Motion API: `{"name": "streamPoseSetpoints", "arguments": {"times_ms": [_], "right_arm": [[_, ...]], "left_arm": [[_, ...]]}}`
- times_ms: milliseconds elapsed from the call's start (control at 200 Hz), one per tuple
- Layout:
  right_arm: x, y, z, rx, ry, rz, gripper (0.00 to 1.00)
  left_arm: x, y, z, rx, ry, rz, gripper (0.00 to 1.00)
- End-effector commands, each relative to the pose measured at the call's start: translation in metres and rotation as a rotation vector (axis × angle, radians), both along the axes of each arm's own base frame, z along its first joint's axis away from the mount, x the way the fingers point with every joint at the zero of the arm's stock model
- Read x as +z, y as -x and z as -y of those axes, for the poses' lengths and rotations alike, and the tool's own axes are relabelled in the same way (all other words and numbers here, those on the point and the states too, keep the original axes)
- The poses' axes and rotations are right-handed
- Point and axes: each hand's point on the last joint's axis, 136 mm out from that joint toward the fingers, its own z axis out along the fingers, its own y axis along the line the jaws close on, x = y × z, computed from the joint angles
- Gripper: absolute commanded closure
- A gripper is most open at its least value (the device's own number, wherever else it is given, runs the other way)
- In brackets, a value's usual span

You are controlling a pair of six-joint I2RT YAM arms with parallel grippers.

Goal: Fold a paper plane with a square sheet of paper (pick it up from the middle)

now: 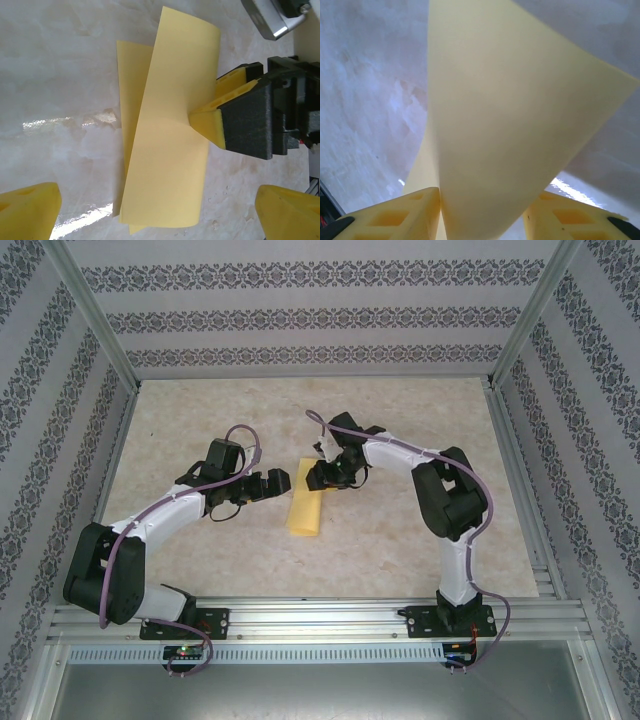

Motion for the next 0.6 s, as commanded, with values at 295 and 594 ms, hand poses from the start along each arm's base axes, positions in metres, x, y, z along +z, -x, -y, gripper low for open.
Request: {"name": "streamPoseSetpoints", "arguments": {"times_ms": [295, 594], "right_arm": [[-0.002, 0.001, 0.017, 0.031, 0.065, -0.016, 0.4], [-0.011, 0.003, 0.025, -0.139, 0.248, 0.018, 0.38]], "left_arm": [[0.015, -0.004, 0.01, -0.031, 0.033, 0.048, 0.0], [0.012, -0.006, 0.011, -0.029, 0.035, 0.043, 0.0]]}}
